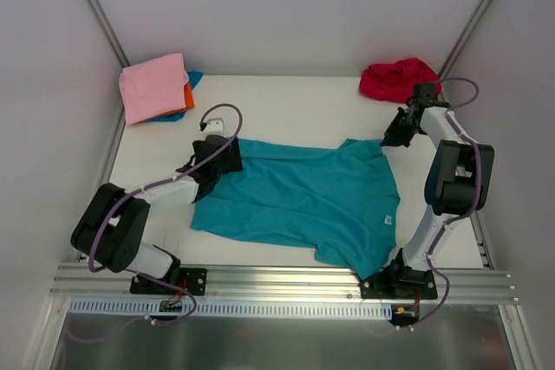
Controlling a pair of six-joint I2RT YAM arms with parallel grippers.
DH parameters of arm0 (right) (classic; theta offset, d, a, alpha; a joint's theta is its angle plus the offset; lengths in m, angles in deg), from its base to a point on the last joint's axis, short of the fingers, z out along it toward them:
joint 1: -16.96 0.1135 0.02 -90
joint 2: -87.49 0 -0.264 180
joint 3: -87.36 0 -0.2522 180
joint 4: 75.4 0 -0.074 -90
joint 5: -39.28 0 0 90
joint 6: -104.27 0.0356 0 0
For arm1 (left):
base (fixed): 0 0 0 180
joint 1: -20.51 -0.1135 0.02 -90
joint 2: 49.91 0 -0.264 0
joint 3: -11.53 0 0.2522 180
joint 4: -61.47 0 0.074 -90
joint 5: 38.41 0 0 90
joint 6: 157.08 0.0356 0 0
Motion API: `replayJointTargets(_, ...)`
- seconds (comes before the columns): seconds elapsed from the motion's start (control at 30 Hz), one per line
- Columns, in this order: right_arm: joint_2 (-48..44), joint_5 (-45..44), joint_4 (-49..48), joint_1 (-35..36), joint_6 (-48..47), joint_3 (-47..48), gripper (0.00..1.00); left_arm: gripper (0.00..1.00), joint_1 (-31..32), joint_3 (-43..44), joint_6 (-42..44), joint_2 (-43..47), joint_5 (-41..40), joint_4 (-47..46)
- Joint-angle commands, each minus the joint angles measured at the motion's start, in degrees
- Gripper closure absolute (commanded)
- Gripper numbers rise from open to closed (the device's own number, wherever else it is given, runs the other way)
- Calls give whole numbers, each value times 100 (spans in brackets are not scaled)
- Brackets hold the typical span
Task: Fold and stack the t-shirts
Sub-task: Flatten out the tshirt
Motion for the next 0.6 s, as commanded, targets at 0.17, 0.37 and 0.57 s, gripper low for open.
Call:
replayJointTargets(0.17,-405,200,-67,-24,88,-182,100,25,-355,268,493,-744,276,-1705)
replayJointTargets(0.37,-431,217,-41,-24,79,-190,100,25,-549,830,493,-1246,504,-1415)
replayJointTargets(0.57,-449,217,-49,-24,62,-217,100,30,-734,1323,536,-1484,794,-1036)
